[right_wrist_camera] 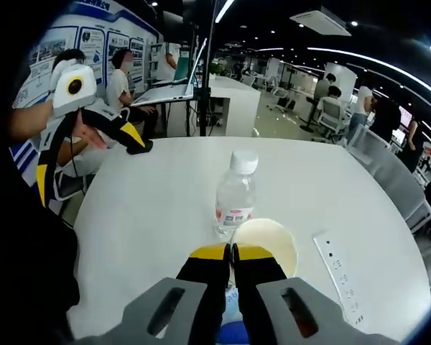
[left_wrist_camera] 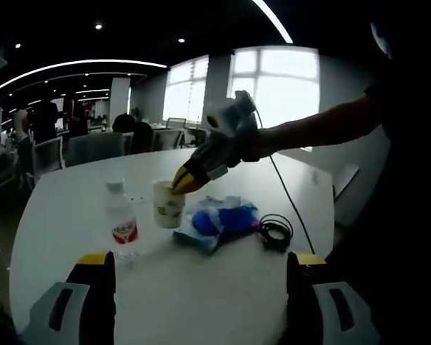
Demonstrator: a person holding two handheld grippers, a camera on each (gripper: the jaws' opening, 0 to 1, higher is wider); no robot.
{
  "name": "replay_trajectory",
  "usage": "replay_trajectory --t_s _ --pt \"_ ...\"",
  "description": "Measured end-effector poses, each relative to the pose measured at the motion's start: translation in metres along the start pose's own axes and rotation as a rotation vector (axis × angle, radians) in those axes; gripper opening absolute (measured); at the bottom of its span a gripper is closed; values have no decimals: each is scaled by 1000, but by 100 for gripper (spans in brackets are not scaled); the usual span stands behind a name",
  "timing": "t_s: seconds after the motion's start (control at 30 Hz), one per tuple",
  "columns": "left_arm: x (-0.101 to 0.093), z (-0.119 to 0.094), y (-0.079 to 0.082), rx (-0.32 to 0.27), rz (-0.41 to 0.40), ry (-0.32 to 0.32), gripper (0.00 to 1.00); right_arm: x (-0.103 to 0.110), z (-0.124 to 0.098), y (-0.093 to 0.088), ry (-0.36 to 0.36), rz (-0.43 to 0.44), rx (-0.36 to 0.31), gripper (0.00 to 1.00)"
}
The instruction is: Arrange the tabletop items into an orderly group along one side of the table until the central work area is clear of visible clutter.
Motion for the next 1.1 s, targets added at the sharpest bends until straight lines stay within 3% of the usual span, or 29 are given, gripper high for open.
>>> replay_trajectory --t_s 0.37,0.7,1.1 --pt "-1 6 -2 10 -7 -13 97 -9 27 -8 -28 -18 27 0" --pt "5 9 -1 7 -12 -10 96 3 48 -17 -19 -111 93 0" --pt "5 11 -5 12 -17 -19 95 18 65 -26 -11 -183 127 0"
Point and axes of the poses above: the point that each gripper's makers call its tool centre point, and the gripper's own axes: z roughly forward along the fingers, x roughly to its left, y roughly out of its top, the point moved 3 cm from there along -z, roughly backward along the fingers, and after that the axes turned 5 degrees about x, right-handed, at the moved point
